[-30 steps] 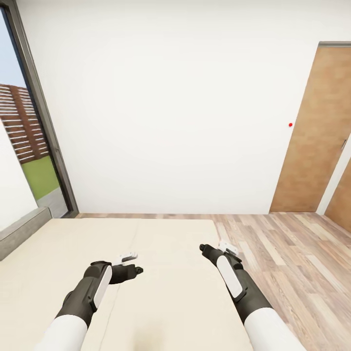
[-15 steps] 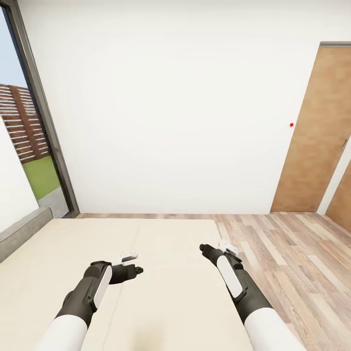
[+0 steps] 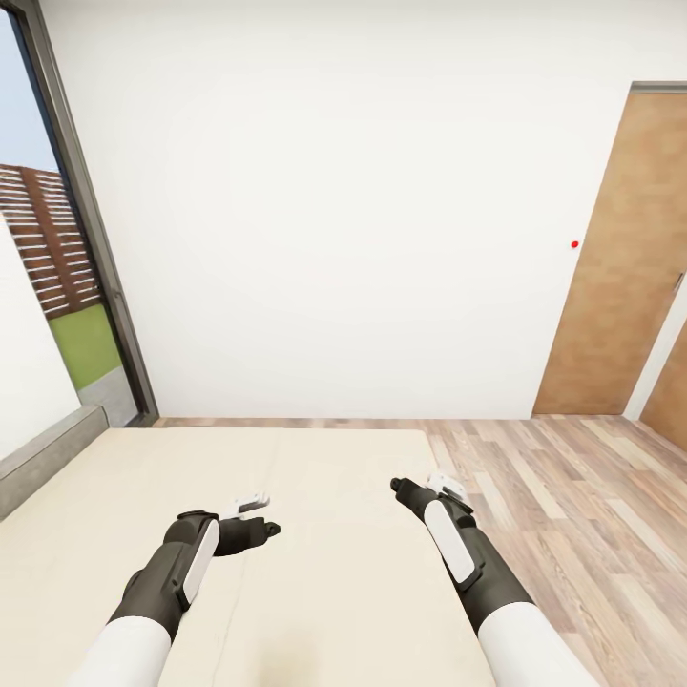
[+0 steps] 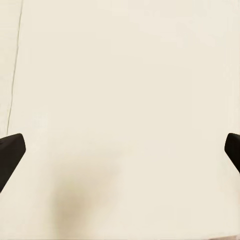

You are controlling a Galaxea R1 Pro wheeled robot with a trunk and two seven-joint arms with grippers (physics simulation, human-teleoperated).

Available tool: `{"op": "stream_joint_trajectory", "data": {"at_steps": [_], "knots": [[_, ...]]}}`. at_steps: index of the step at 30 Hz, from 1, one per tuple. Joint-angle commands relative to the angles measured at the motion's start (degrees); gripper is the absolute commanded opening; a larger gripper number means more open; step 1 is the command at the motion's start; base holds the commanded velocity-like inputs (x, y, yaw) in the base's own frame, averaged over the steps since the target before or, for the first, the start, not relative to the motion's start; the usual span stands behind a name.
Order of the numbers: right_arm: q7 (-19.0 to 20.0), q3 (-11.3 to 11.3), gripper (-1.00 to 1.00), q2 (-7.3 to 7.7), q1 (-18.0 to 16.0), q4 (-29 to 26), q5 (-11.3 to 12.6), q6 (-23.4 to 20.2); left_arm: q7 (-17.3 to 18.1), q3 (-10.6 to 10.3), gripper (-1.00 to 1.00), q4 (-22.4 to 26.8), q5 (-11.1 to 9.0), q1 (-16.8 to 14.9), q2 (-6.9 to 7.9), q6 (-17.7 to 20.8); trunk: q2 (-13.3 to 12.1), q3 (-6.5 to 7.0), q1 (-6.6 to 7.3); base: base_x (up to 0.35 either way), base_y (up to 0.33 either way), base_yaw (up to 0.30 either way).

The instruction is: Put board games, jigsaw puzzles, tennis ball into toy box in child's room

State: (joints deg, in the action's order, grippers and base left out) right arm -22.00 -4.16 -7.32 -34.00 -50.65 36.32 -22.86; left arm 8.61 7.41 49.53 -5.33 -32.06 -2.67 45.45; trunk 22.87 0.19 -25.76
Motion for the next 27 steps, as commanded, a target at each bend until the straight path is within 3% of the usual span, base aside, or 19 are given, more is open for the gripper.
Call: {"op": "stream_joint_trajectory", "data": {"at_steps": [1, 13, 27], "knots": [[-0.50, -0.13, 1.00, 0.02, -0.01, -0.08, 0.51, -0.08, 0.01, 0.24, 1.00, 0.04, -0.34, -0.02, -0.06, 0.34, 0.05, -0.03, -0.03, 0.000, 0.078, 0.000], [-0.50, -0.07, 1.00, 0.02, -0.01, -0.06, 0.51, -0.08, 0.07, 0.23, 1.00, 0.04, -0.35, -0.02, -0.05, 0.34, 0.05, -0.03, -0.03, 0.000, 0.116, 0.000], [-0.51, -0.07, 1.00, 0.02, -0.01, -0.06, 0.51, -0.08, 0.09, 0.27, 1.00, 0.04, -0.34, -0.02, -0.05, 0.34, 0.05, -0.03, -0.03, 0.000, 0.234, 0.000]]}}
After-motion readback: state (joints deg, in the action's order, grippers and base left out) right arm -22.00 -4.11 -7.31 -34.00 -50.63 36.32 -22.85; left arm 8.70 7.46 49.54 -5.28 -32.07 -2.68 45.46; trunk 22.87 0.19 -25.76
